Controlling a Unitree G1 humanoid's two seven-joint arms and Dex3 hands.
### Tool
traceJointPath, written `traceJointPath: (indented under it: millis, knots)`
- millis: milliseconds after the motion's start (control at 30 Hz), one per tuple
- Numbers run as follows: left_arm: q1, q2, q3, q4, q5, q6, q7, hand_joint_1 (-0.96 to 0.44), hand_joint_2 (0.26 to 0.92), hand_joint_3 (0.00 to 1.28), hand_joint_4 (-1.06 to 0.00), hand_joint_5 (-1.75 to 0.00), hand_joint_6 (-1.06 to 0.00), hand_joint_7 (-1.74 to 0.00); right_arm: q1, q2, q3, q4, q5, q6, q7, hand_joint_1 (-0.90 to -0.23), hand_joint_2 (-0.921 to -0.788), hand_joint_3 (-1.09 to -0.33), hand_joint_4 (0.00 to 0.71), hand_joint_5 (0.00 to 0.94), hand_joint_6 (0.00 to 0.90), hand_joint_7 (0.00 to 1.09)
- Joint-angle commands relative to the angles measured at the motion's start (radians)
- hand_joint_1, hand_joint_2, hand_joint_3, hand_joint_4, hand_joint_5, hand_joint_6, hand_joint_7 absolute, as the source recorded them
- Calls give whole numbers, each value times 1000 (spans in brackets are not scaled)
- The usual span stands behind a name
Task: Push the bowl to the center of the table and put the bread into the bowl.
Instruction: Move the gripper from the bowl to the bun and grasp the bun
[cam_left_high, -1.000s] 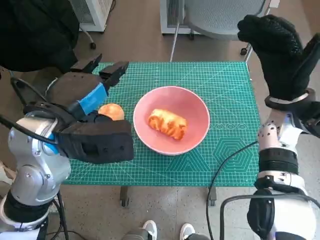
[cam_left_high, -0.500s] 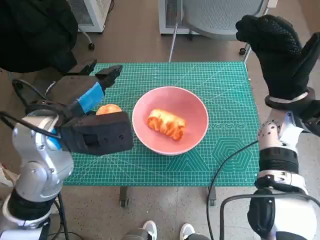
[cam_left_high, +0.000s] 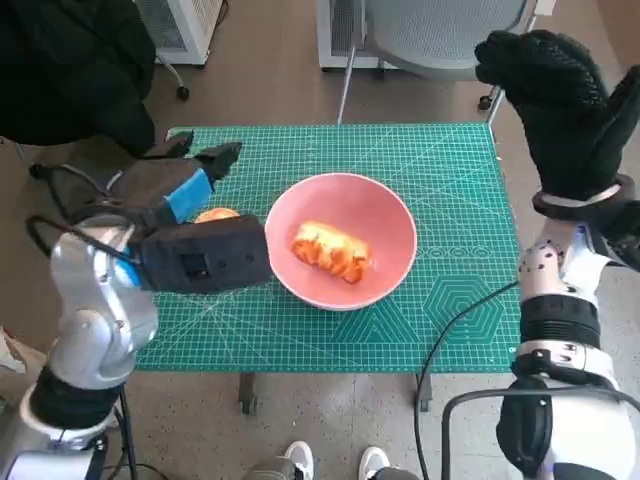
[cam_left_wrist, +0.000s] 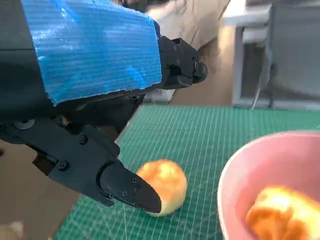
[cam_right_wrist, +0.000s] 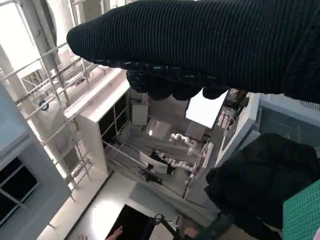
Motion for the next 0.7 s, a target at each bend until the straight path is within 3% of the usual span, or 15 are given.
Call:
traceJointPath:
  millis: [33,300,367,433,467,567,633,700]
  knots:
    - [-45,-15,-37,104,22,9,21,12,714,4,-2,0,-234,-1,6,-4,2,7,-8,7,1,-771,-921,-740,239,3,294,0]
    - [-102,-19,-106,263,56,-7,36,137,843,82,1,1,-222,0,9,-7,-1,4,-7,4,-1,-769,-921,-738,240,3,294,0]
    - [-117,-22,-119,303,57,-13,40,178,754,311,1,1,-213,-6,10,-8,-1,3,-6,3,-1,-769,-921,-737,241,3,294,0]
    - [-133,-27,-132,344,56,-15,43,221,609,630,1,1,-207,-4,11,-8,-2,1,-5,3,-1,-768,-921,-736,241,3,295,1]
    - [-141,-30,-138,362,56,-16,44,230,561,716,1,1,-203,-2,12,-8,-2,0,-5,4,0,-768,-921,-736,242,3,295,1]
    - [-165,-42,-154,425,49,-20,55,178,506,728,1,1,-196,-2,13,-8,-3,-1,-4,4,0,-768,-921,-736,243,3,296,1]
    - [-181,-50,-166,463,46,-21,62,166,505,721,1,1,-194,-1,13,-8,-3,0,-5,2,0,-768,-921,-737,243,3,297,2]
    - [-197,-60,-176,504,44,-21,71,22,522,555,1,1,-190,-1,14,-7,-3,0,-5,0,-1,-768,-921,-737,244,3,298,2]
